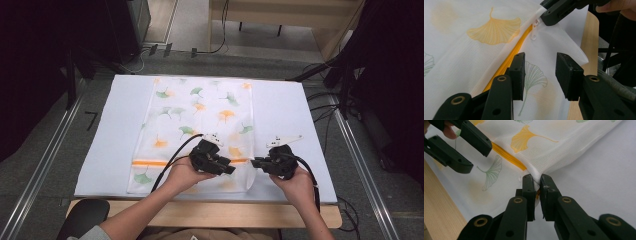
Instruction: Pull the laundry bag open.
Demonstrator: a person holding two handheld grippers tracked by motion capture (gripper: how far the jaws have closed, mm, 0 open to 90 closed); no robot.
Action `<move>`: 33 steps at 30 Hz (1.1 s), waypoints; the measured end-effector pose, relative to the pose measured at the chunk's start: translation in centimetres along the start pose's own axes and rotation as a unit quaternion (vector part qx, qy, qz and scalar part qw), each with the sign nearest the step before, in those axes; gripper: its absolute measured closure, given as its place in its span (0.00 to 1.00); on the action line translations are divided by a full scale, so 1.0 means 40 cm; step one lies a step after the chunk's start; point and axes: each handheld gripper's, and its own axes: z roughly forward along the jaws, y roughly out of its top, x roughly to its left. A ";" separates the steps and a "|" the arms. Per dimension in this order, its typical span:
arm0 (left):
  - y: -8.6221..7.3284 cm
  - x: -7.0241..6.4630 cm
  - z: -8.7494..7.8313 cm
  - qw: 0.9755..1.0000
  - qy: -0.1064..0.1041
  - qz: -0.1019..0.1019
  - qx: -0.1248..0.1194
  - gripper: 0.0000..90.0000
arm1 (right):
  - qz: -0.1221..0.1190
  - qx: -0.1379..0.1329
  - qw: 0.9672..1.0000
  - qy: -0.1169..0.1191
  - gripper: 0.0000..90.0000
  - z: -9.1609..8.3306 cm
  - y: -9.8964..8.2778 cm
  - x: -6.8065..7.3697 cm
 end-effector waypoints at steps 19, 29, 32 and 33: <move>0.037 -0.016 0.077 1.000 0.006 0.004 0.011 0.70 | -0.013 -0.011 1.000 0.010 0.94 -0.008 0.003 0.009; 0.038 -0.008 0.092 1.000 0.005 0.002 0.010 0.72 | -0.019 -0.011 1.000 0.013 0.94 -0.008 0.006 0.016; 0.039 -0.004 0.093 1.000 0.000 0.001 0.008 0.74 | -0.020 -0.011 1.000 0.016 0.94 -0.008 0.006 0.017; 0.040 -0.004 0.093 1.000 -0.003 0.001 0.005 0.75 | -0.020 -0.011 1.000 0.018 0.94 -0.008 0.007 0.017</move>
